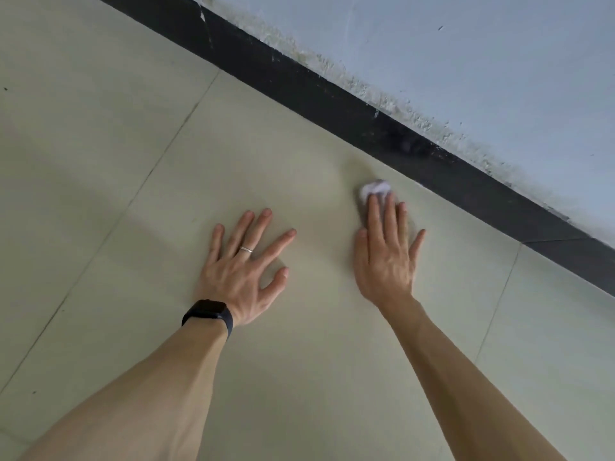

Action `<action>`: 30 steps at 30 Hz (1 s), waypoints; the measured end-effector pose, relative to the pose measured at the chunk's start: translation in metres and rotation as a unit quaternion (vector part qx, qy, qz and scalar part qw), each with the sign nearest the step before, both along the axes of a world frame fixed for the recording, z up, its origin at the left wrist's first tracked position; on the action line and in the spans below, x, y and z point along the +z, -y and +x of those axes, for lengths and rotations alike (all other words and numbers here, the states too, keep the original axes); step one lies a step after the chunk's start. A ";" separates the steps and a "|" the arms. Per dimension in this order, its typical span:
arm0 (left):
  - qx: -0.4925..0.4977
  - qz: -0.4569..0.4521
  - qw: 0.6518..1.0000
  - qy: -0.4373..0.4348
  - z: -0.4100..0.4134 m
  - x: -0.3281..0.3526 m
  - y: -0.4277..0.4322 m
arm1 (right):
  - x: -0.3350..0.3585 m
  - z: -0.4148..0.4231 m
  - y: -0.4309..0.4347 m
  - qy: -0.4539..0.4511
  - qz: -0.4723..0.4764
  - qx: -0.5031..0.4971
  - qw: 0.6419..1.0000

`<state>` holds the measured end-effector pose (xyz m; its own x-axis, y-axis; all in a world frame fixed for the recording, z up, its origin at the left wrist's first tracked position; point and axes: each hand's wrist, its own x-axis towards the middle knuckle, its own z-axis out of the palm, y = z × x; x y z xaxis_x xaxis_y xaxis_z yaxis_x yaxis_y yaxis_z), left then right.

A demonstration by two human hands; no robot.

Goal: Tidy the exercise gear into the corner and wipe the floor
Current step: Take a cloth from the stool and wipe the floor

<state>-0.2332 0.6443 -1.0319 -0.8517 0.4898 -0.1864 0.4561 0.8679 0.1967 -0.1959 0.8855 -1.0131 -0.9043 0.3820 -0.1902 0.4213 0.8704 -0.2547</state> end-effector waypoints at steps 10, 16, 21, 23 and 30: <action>0.001 0.003 1.000 0.009 0.001 -0.001 0.002 | 0.002 0.033 -0.019 0.024 0.009 0.031 0.999; 0.006 0.013 1.000 0.005 0.000 0.000 0.000 | -0.002 0.159 0.062 0.008 -0.008 0.501 0.865; 0.002 -0.013 1.000 0.014 -0.001 -0.001 0.000 | -0.003 0.112 0.021 0.004 -0.001 0.165 0.986; 0.005 0.000 1.000 0.005 0.000 0.000 0.001 | -0.003 0.115 0.034 0.006 -0.032 0.037 0.999; -0.005 0.002 1.000 0.002 0.004 0.002 0.001 | 0.000 0.250 0.126 0.022 -0.037 0.387 0.921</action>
